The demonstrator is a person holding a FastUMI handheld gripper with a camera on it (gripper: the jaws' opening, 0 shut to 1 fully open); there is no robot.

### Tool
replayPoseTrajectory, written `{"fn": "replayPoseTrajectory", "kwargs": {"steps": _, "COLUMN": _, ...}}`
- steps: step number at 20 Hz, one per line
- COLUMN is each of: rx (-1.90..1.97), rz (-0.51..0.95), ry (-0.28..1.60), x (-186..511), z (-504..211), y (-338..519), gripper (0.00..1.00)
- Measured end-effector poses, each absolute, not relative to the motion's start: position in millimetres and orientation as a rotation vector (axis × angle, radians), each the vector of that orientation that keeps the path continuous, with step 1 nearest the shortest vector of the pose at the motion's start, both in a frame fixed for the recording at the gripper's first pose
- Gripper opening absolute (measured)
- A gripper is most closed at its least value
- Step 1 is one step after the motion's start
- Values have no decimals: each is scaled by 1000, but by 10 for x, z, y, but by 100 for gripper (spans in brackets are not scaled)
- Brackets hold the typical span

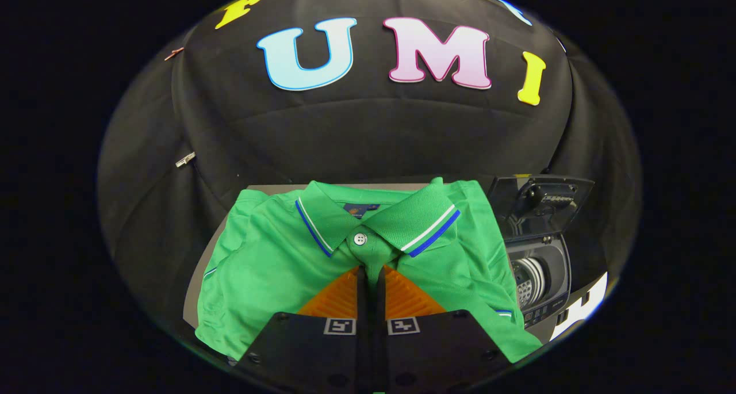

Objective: Put the clothes into the washing machine and then close the washing machine lid.

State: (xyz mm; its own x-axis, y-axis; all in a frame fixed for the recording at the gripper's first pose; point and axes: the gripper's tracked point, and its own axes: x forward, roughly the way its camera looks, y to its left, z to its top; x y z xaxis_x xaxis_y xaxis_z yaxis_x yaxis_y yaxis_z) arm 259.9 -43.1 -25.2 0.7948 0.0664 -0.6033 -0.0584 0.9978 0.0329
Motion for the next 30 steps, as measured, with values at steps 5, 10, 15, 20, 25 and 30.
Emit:
{"fn": "replayPoseTrajectory", "kwargs": {"steps": 5, "rx": -51, "rz": 64, "ry": 484, "x": 2488, "z": 165, "y": -262, "gripper": 5}}
{"fn": "replayPoseTrajectory", "kwargs": {"steps": 10, "rx": -153, "rz": 34, "ry": 310, "x": 2393, "z": 650, "y": -204, "gripper": 5}}
{"fn": "replayPoseTrajectory", "kwargs": {"steps": 15, "rx": -249, "rz": -44, "ry": 184, "x": 2402, "z": 1090, "y": -472, "gripper": 5}}
{"fn": "replayPoseTrajectory", "kwargs": {"steps": 20, "rx": -168, "rz": -80, "ry": 132, "x": 2335, "z": 1516, "y": -1088, "gripper": 5}}
{"fn": "replayPoseTrajectory", "kwargs": {"steps": 25, "rx": -160, "rz": -99, "ry": 104, "x": 2344, "z": 1718, "y": -2008, "gripper": 5}}
{"fn": "replayPoseTrajectory", "kwargs": {"steps": 30, "rx": -100, "rz": -137, "ry": 116, "x": 2347, "z": 1636, "y": -2956, "gripper": 5}}
